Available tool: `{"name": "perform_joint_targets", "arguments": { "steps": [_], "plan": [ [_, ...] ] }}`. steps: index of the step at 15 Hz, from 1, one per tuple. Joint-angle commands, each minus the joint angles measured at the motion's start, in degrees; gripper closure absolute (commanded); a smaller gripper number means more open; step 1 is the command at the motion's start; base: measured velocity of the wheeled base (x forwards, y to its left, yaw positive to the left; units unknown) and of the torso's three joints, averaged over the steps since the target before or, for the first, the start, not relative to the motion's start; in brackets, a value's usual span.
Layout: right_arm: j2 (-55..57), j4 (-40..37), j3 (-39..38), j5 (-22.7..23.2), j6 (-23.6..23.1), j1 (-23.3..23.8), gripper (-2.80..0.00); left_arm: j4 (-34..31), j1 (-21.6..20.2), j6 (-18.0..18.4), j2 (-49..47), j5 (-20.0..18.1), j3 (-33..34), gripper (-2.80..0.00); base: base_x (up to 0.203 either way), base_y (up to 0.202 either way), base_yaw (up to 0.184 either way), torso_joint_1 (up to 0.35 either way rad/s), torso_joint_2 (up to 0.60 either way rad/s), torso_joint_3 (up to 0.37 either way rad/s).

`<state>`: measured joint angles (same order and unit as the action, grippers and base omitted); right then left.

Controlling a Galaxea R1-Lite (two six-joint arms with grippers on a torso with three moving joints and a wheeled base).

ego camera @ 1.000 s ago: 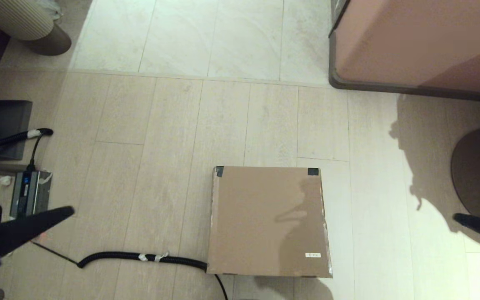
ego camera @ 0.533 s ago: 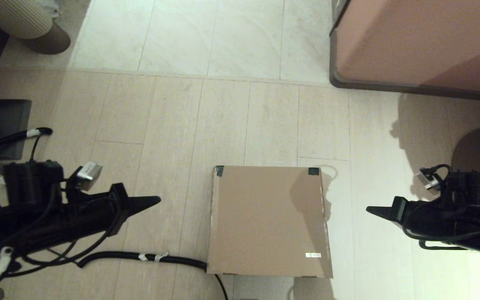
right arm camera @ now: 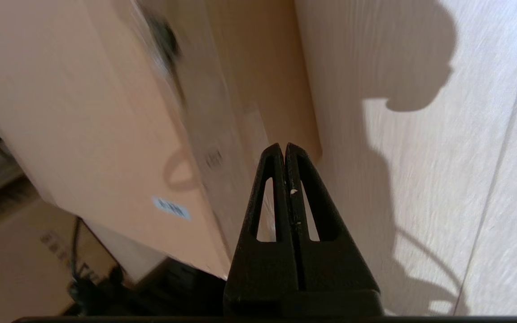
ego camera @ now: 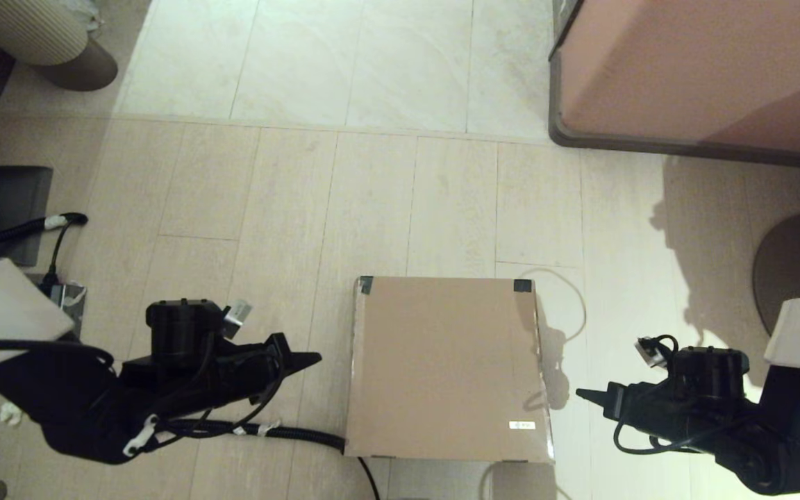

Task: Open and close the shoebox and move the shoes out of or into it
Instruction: Open the shoe box

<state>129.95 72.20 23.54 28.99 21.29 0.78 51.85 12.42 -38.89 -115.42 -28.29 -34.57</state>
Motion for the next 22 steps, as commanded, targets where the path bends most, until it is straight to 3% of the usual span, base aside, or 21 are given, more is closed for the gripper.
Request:
{"name": "perform_joint_targets", "arguments": {
  "steps": [1,3,5,13,22],
  "plan": [
    [6.0,4.4,-1.9,0.0,0.0,-1.3,0.0,0.3,1.3,-0.2,-2.6,0.6,-0.2,0.0,0.0,0.0,0.0,0.0,0.0,0.0],
    [10.4,11.5,-3.9,-0.8,0.0,-3.2,0.0,1.7,2.7,0.0,-4.3,2.3,-1.0,0.0,0.0,0.0,0.0,0.0,0.0,0.0],
    [14.0,15.1,-5.1,-5.7,-0.3,-5.3,0.0,4.3,2.9,-0.1,-6.3,3.3,-1.5,0.0,0.0,0.0,0.0,0.0,0.0,0.0],
    [14.3,15.5,-5.0,-15.5,0.1,-12.7,0.0,5.3,5.0,-0.3,-8.0,4.7,-3.8,0.0,0.0,0.0,0.0,0.0,0.0,0.0],
    [11.4,15.5,-4.4,-15.3,0.4,-13.0,0.0,5.2,7.1,-1.2,-9.5,7.2,-4.9,0.0,0.0,0.0,0.0,0.0,0.0,0.0]
  ]
}}
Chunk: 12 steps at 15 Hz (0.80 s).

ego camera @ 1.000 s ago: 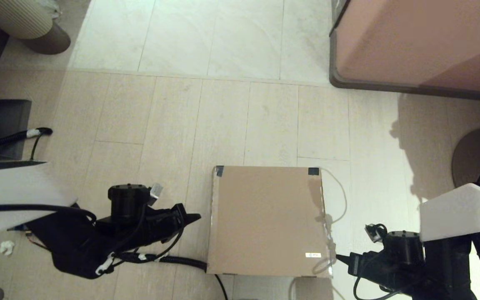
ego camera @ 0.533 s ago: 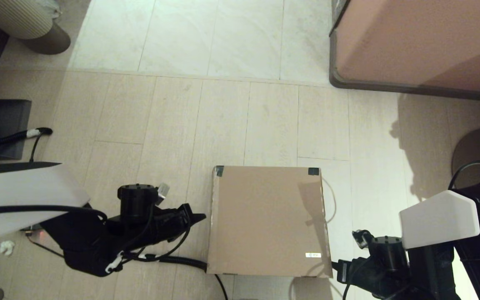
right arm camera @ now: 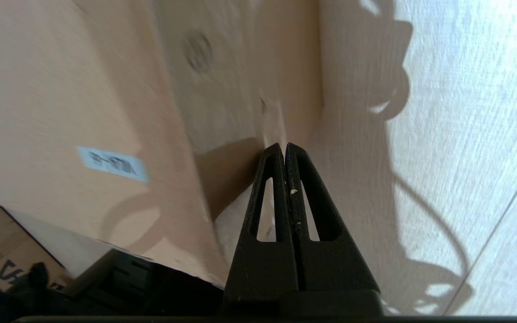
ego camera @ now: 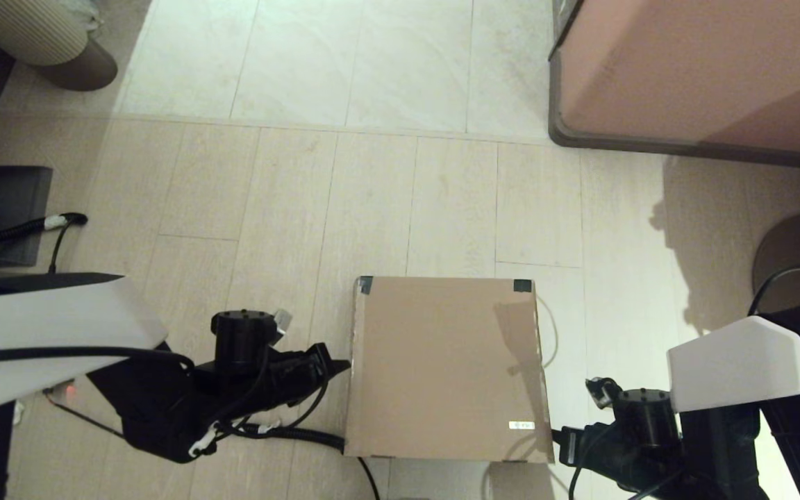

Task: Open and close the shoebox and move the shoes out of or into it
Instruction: Open the shoe box

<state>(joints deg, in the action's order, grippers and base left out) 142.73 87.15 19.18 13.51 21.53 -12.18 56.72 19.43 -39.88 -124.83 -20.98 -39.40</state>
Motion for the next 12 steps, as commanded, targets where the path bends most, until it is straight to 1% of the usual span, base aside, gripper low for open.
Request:
{"name": "perform_joint_targets", "arguments": {
  "steps": [1,3,6,8,9,10,12],
  "plan": [
    [-1.6,0.5,-0.2,0.3,0.2,-0.2,0.0,0.2,0.1,-0.4,0.0,-0.2,-0.2,0.0,0.0,0.0,0.0,0.0,0.0,0.0],
    [-2.8,0.5,-0.8,0.7,0.4,-0.5,0.0,0.2,0.5,-2.2,0.6,-0.2,-0.2,0.0,0.0,0.0,0.0,0.0,0.0,0.0],
    [-6.1,0.5,-1.3,3.8,3.2,-0.7,0.0,0.1,1.7,-2.6,1.1,-0.1,-0.2,0.0,0.0,0.0,0.0,0.0,0.0,0.0],
    [-7.6,-0.6,-0.9,4.3,4.3,-0.8,0.0,0.1,1.9,-3.3,1.4,0.0,-0.2,0.0,0.0,0.0,0.0,0.0,0.0,0.0],
    [-7.2,-0.7,-0.7,4.0,3.9,-0.7,0.0,0.0,1.8,-3.3,1.9,0.2,0.1,0.0,0.0,0.0,0.0,0.0,0.0,0.0],
    [-6.7,-0.8,-0.5,3.7,3.5,-0.3,0.0,-0.3,1.0,-3.3,2.4,1.3,0.4,0.0,0.0,0.0,0.0,0.0,0.0,0.0],
    [-6.3,-0.8,-0.3,3.6,3.4,0.8,0.0,-0.5,-1.9,-2.4,2.9,3.8,0.4,0.0,0.0,0.0,0.0,0.0,0.0,0.0]
  ]
}}
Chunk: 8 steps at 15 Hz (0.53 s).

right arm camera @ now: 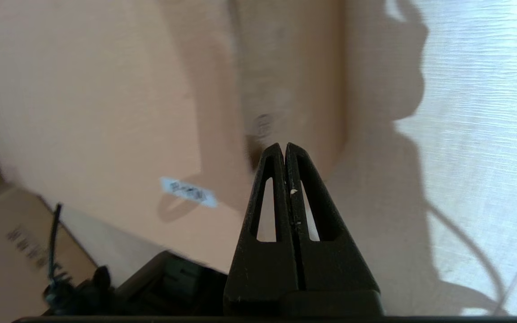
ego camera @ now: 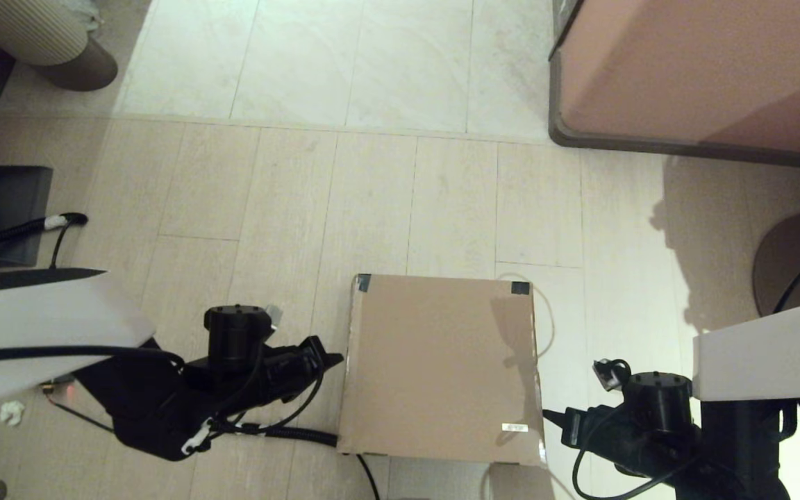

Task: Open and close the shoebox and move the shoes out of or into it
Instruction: Open the shoe box

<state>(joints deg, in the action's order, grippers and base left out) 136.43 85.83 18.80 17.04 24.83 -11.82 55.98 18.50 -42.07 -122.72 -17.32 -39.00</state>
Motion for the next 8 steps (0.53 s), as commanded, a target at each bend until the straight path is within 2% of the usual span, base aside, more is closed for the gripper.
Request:
{"name": "perform_joint_targets", "arguments": {
  "steps": [1,3,4,6,8],
  "plan": [
    [0.7,0.5,0.2,-0.5,0.1,0.7,0.0,0.2,-2.1,0.2,1.0,0.4,-0.3,0.0,0.0,0.0,0.0,0.0,0.0,0.0],
    [2.2,0.5,0.8,-1.6,-1.3,0.9,0.0,0.2,-3.4,1.6,-1.1,1.1,-1.8,0.0,0.0,0.0,0.0,0.0,0.0,0.0],
    [2.7,0.6,1.1,-2.0,-2.7,0.9,0.0,0.3,-3.5,3.4,-3.2,2.1,-2.9,0.0,0.0,0.0,0.0,0.0,0.0,0.0],
    [2.8,0.5,1.6,-2.7,-3.0,0.8,0.0,0.3,-2.5,8.7,-7.8,6.4,-6.0,0.0,0.0,0.0,0.0,0.0,0.0,0.0],
    [3.0,0.5,2.0,-2.8,-3.1,0.8,0.0,0.4,-0.4,15.0,-11.4,12.7,-9.2,0.0,0.0,0.0,0.0,0.0,0.0,0.0]
  ]
}}
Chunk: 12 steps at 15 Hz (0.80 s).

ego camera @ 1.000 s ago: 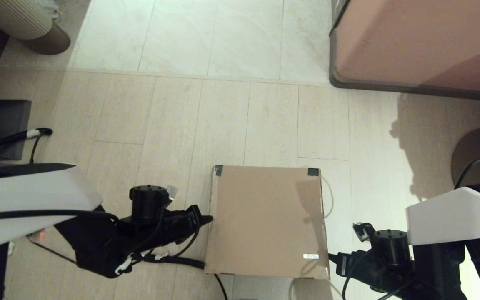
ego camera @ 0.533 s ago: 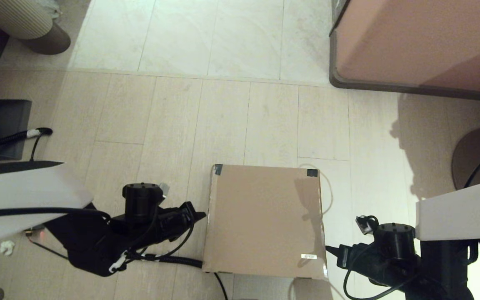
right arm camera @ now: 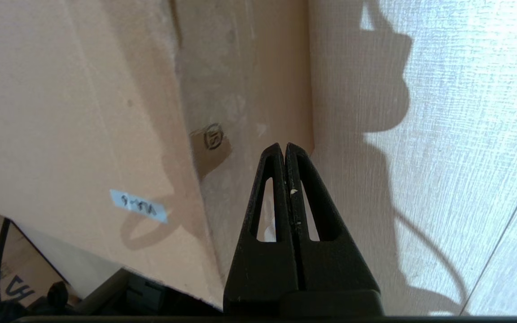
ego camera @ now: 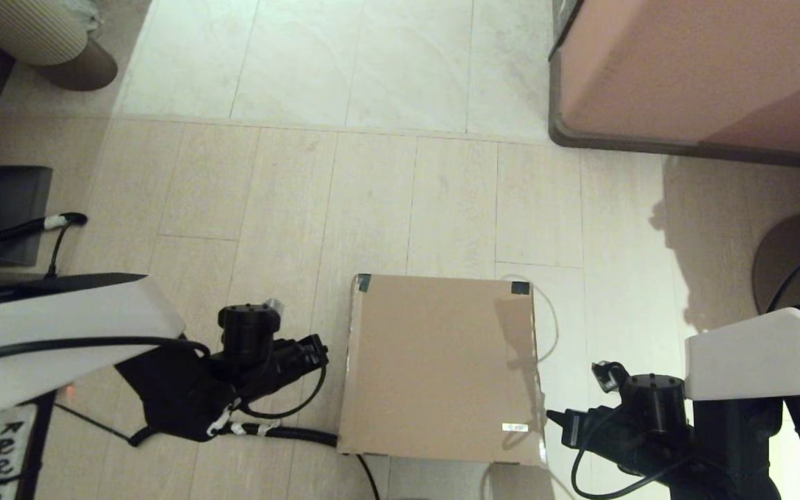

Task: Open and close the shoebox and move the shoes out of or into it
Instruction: Open the shoe box

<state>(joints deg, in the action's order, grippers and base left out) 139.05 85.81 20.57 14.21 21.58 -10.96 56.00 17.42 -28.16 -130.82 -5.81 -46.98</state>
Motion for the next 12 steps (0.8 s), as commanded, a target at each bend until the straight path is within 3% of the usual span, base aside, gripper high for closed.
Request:
{"name": "perform_joint_targets", "arguments": {
  "steps": [1,8,12],
  "plan": [
    [0.5,0.5,0.6,0.0,0.1,0.0,0.0,0.3,2.0,2.6,-4.4,3.0,-2.6,0.0,0.0,0.0,0.0,0.0,0.0,0.0],
    [1.7,0.5,0.6,0.0,0.1,-0.5,0.0,-12.3,6.5,2.9,-3.9,4.4,-8.0,0.0,0.0,0.0,0.0,0.0,0.0,0.0],
    [-0.3,-0.6,-0.2,0.3,0.8,-0.6,0.0,-13.6,7.8,1.4,-1.7,4.6,-8.1,0.0,0.0,0.0,0.0,0.0,0.0,0.0]
  ]
}}
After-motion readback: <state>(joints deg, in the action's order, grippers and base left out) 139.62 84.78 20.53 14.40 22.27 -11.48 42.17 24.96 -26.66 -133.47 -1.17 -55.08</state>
